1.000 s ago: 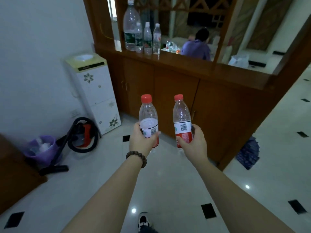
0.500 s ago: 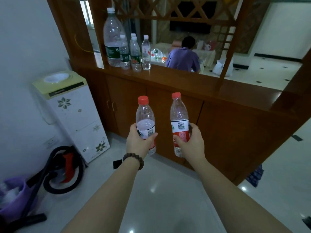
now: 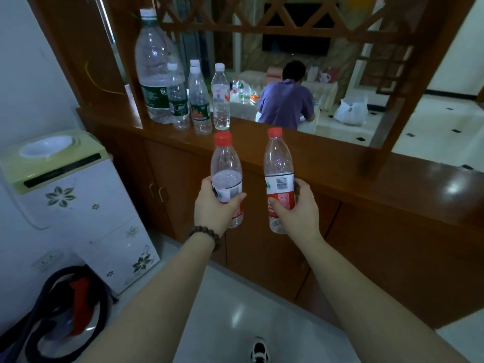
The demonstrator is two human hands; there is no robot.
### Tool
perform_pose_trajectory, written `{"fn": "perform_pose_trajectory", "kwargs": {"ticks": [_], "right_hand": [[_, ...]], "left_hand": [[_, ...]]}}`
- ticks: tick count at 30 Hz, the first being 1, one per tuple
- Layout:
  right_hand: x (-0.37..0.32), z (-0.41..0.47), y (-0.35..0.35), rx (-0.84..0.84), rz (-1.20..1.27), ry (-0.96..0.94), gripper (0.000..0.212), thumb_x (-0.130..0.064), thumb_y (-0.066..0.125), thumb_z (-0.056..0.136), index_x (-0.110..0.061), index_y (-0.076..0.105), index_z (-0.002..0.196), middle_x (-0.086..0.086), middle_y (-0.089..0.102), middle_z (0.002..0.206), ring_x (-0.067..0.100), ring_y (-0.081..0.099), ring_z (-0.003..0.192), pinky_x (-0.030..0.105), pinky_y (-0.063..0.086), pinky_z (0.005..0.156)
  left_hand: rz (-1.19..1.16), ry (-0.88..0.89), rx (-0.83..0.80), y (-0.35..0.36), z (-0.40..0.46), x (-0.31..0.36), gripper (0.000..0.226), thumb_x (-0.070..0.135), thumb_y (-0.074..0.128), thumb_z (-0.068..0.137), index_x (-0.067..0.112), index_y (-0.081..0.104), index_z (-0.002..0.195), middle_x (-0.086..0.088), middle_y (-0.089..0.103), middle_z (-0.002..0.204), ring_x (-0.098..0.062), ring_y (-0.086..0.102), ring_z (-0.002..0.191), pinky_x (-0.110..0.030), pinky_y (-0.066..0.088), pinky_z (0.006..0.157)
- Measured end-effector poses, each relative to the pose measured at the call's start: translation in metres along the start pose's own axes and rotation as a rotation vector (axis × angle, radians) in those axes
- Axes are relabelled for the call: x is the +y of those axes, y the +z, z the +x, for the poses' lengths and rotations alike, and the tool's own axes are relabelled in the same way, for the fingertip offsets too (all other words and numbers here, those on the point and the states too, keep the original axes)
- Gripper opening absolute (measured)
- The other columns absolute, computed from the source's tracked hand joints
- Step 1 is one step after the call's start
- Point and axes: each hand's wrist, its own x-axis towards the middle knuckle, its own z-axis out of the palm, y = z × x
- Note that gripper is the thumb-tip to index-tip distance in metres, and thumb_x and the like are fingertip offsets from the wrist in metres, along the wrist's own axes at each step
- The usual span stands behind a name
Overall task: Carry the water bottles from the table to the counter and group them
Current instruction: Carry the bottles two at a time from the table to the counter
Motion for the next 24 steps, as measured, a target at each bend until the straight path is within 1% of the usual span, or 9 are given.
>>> {"fn": "perform_pose_trajectory", "kwargs": {"ticks": [3, 6, 9, 12, 15, 18, 21, 22, 24], "right_hand": [[-0.001, 0.072, 0.017, -0.001, 0.045, -0.024, 0.073, -0.031, 0.076, 0.077, -0.023, 0.038, 0.139, -0.002, 0.051, 0.136, 0.015, 0.051, 0.124, 0.022, 0.043, 0.089], [-0.009, 0.141, 0.03, -0.016, 0.097, -0.042, 0.072, -0.03, 0.076, 0.078, -0.023, 0.039, 0.138, -0.002, 0.052, 0.136, 0.014, 0.05, 0.125, 0.024, 0.043, 0.093], [-0.014, 0.196, 0.042, -0.023, 0.131, -0.051, 0.07, -0.027, 0.077, 0.078, -0.021, 0.04, 0.138, -0.001, 0.053, 0.136, 0.016, 0.051, 0.126, 0.03, 0.045, 0.099], [-0.016, 0.239, 0.057, -0.038, 0.136, -0.047, 0.07, -0.027, 0.076, 0.079, -0.021, 0.04, 0.139, 0.0, 0.052, 0.138, 0.017, 0.049, 0.128, 0.036, 0.043, 0.105], [-0.014, 0.27, 0.074, -0.076, 0.148, -0.016, 0.073, -0.025, 0.076, 0.079, -0.021, 0.037, 0.14, -0.001, 0.05, 0.141, 0.017, 0.046, 0.13, 0.029, 0.038, 0.103], [-0.011, 0.289, 0.089, -0.096, 0.174, 0.006, 0.075, -0.02, 0.079, 0.076, -0.019, 0.038, 0.138, 0.0, 0.052, 0.138, 0.01, 0.048, 0.123, 0.022, 0.036, 0.096], [-0.009, 0.301, 0.099, -0.094, 0.178, 0.021, 0.075, -0.018, 0.08, 0.074, -0.018, 0.039, 0.136, 0.0, 0.053, 0.136, 0.005, 0.048, 0.117, 0.019, 0.038, 0.094], [-0.01, 0.305, 0.101, -0.094, 0.174, 0.028, 0.075, -0.017, 0.08, 0.074, -0.018, 0.038, 0.136, 0.001, 0.053, 0.136, 0.005, 0.048, 0.116, 0.019, 0.038, 0.094], [-0.01, 0.311, 0.104, -0.091, 0.172, 0.042, 0.074, -0.017, 0.079, 0.075, -0.017, 0.037, 0.136, 0.001, 0.052, 0.138, 0.006, 0.048, 0.119, 0.018, 0.037, 0.094]], "left_hand": [[0.001, 0.036, 0.031, 0.022, 0.067, 0.007, 0.066, 0.032, 0.083, 0.068, 0.019, 0.049, 0.123, 0.002, 0.062, 0.116, -0.014, 0.06, 0.104, -0.024, 0.049, 0.082], [0.021, 0.062, 0.07, 0.042, 0.131, 0.016, 0.066, 0.034, 0.083, 0.068, 0.018, 0.049, 0.122, 0.001, 0.062, 0.119, -0.014, 0.059, 0.107, -0.024, 0.049, 0.084], [0.043, 0.05, 0.101, 0.059, 0.183, 0.02, 0.065, 0.037, 0.083, 0.067, 0.02, 0.05, 0.121, 0.001, 0.062, 0.12, -0.014, 0.058, 0.108, -0.029, 0.051, 0.088], [0.06, 0.054, 0.109, 0.073, 0.224, 0.018, 0.062, 0.036, 0.083, 0.068, 0.018, 0.051, 0.117, 0.001, 0.063, 0.117, -0.015, 0.059, 0.106, -0.032, 0.052, 0.089], [0.083, 0.062, 0.106, 0.085, 0.257, 0.015, 0.06, 0.035, 0.082, 0.069, 0.019, 0.05, 0.116, 0.001, 0.062, 0.118, -0.013, 0.057, 0.104, -0.029, 0.05, 0.087], [0.097, 0.077, 0.084, 0.096, 0.283, 0.01, 0.058, 0.034, 0.082, 0.07, 0.019, 0.05, 0.116, 0.0, 0.062, 0.118, -0.009, 0.056, 0.101, -0.024, 0.045, 0.083], [0.111, 0.082, 0.06, 0.105, 0.302, 0.004, 0.062, 0.034, 0.082, 0.07, 0.019, 0.049, 0.12, -0.001, 0.061, 0.121, -0.014, 0.057, 0.109, -0.023, 0.043, 0.086], [0.12, 0.08, 0.05, 0.107, 0.306, 0.003, 0.063, 0.034, 0.082, 0.07, 0.02, 0.048, 0.122, 0.0, 0.06, 0.123, -0.013, 0.055, 0.111, -0.023, 0.042, 0.086], [0.133, 0.077, 0.034, 0.11, 0.313, 0.0, 0.067, 0.033, 0.081, 0.071, 0.021, 0.045, 0.127, 0.003, 0.057, 0.127, -0.006, 0.05, 0.108, -0.021, 0.039, 0.086]]}}
